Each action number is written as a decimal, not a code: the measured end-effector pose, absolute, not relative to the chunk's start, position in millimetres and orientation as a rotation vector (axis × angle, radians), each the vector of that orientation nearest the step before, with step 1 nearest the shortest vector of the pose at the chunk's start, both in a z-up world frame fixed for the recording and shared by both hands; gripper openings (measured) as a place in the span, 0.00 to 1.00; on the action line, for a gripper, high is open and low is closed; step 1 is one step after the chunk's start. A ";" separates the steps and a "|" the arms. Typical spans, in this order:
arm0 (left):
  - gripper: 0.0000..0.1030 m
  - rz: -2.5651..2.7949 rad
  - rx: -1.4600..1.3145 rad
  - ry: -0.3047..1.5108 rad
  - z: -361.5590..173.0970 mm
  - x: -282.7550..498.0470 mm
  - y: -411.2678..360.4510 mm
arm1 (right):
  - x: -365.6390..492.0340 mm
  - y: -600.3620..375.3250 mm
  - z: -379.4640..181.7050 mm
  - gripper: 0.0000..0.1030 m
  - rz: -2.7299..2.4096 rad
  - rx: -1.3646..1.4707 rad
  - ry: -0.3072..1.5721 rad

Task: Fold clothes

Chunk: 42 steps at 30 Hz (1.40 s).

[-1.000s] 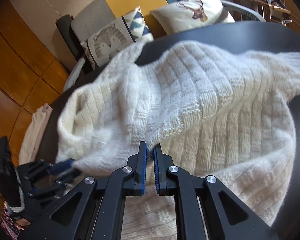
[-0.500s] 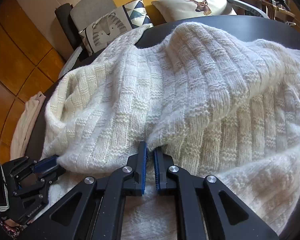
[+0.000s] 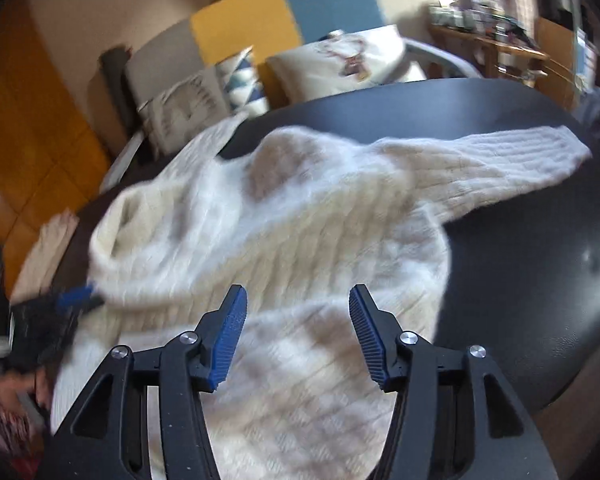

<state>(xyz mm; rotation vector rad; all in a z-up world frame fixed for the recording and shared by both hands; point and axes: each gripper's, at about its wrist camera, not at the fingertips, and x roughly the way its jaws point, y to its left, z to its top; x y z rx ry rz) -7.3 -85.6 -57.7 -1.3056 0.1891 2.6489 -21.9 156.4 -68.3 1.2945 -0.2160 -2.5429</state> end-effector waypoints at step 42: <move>0.24 2.609 -1.377 0.285 -91.5 -10.6 -78.5 | 70.0 228.9 -68.3 0.08 -2.609 1.476 -0.306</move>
